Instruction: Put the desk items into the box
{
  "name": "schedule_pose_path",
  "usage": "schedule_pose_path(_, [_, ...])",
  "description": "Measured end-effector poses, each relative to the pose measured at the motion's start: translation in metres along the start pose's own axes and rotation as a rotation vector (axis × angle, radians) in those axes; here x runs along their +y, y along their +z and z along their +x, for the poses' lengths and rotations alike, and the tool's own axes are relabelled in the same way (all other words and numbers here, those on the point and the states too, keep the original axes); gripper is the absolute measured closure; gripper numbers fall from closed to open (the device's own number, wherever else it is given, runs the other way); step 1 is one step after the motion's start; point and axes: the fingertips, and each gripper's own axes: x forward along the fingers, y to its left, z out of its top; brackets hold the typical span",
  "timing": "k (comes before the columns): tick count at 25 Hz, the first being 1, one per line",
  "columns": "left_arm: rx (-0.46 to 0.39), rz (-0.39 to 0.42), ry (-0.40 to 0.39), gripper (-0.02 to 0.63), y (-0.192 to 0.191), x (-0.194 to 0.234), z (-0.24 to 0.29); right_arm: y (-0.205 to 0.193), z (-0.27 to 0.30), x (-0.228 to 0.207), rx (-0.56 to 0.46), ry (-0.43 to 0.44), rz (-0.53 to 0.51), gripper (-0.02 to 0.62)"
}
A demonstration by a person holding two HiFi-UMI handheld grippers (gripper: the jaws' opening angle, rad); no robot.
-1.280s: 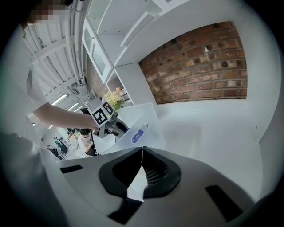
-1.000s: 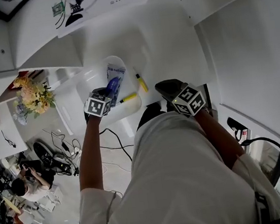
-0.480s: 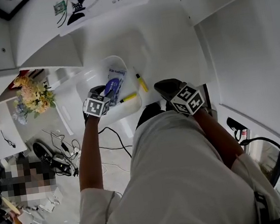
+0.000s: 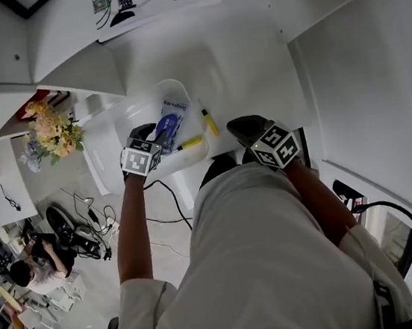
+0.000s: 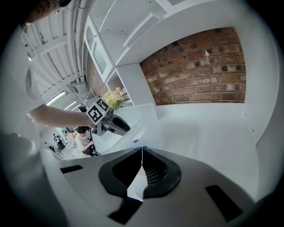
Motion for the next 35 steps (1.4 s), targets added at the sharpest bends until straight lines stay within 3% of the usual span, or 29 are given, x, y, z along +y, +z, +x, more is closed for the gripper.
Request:
schedule_pose_path(4, [-0.072, 0.011, 0.016, 0.474, 0.02, -0.009, -0.016, 0.003, -0.005, 0.0, -0.009, 0.004, -0.018, 0.592])
schedule_pose_path(12, [-0.137, -0.038, 0.077, 0.528, 0.034, -0.025, -0.048, 0.006, -0.02, -0.008, -0.014, 0.017, -0.04, 0.592])
schedule_pose_path(23, [-0.249, -0.148, 0.168, 0.594, 0.024, -0.044, -0.078, 0.008, -0.024, 0.003, -0.004, 0.047, -0.081, 0.592])
schedule_pose_path(29, [-0.293, -0.211, 0.157, 0.603, 0.017, -0.055, -0.081, 0.003, -0.027, 0.008, 0.005, 0.043, -0.083, 0.592])
schedule_pose_path(35, [-0.321, -0.191, 0.154, 0.604, 0.016, -0.061, -0.084, -0.003, -0.028, 0.011, 0.01, 0.03, -0.068, 0.592])
